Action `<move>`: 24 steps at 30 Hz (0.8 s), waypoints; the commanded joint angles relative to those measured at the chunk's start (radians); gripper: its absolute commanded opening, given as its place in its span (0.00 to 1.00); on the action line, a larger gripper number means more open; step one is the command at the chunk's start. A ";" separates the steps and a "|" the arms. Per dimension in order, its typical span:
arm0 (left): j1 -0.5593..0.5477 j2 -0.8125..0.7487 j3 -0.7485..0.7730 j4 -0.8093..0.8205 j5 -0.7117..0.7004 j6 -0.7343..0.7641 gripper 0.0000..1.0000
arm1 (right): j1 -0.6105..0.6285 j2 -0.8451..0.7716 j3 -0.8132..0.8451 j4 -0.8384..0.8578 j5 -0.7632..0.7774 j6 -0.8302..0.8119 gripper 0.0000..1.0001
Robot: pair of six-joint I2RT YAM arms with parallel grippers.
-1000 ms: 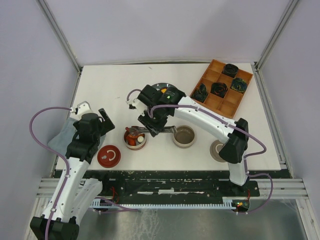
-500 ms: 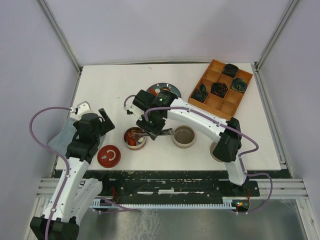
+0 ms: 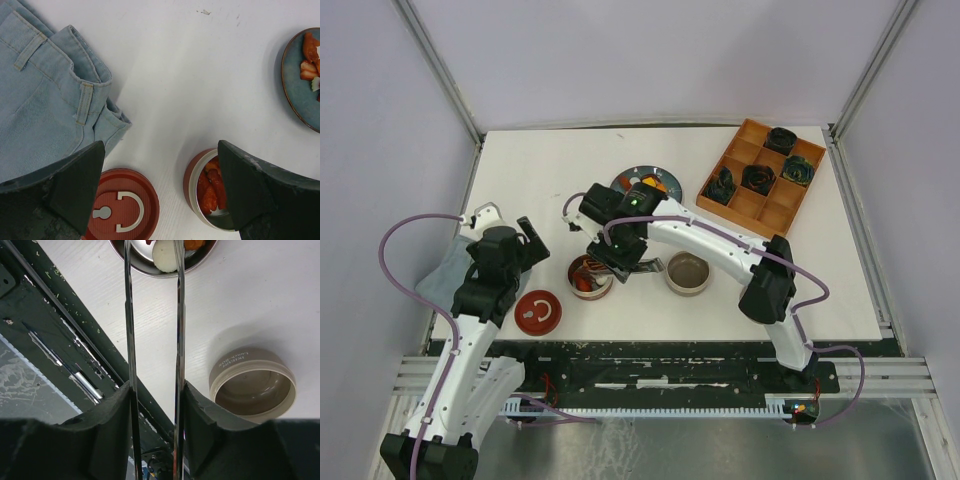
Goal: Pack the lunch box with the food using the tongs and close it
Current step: Place the fake food in the packing box.
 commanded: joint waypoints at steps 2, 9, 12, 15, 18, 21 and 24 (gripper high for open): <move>0.004 -0.007 0.004 0.038 0.007 0.003 1.00 | 0.004 0.000 0.056 0.024 0.026 0.017 0.49; 0.003 -0.007 0.003 0.039 0.010 0.003 1.00 | 0.005 -0.019 0.042 0.039 0.015 0.017 0.44; 0.002 -0.005 0.004 0.040 0.011 0.004 1.00 | 0.005 -0.014 0.045 0.027 0.002 0.016 0.43; 0.004 -0.006 0.004 0.040 0.011 0.004 1.00 | 0.008 -0.006 0.043 0.005 -0.023 0.003 0.43; 0.003 -0.005 0.003 0.040 0.011 0.004 1.00 | 0.014 0.008 0.046 -0.033 -0.033 -0.015 0.43; 0.003 -0.004 0.003 0.040 0.010 0.005 1.00 | 0.024 0.021 0.042 -0.055 -0.026 -0.025 0.46; 0.002 -0.003 0.003 0.041 0.014 0.005 1.00 | 0.027 0.029 0.044 -0.053 -0.009 -0.025 0.46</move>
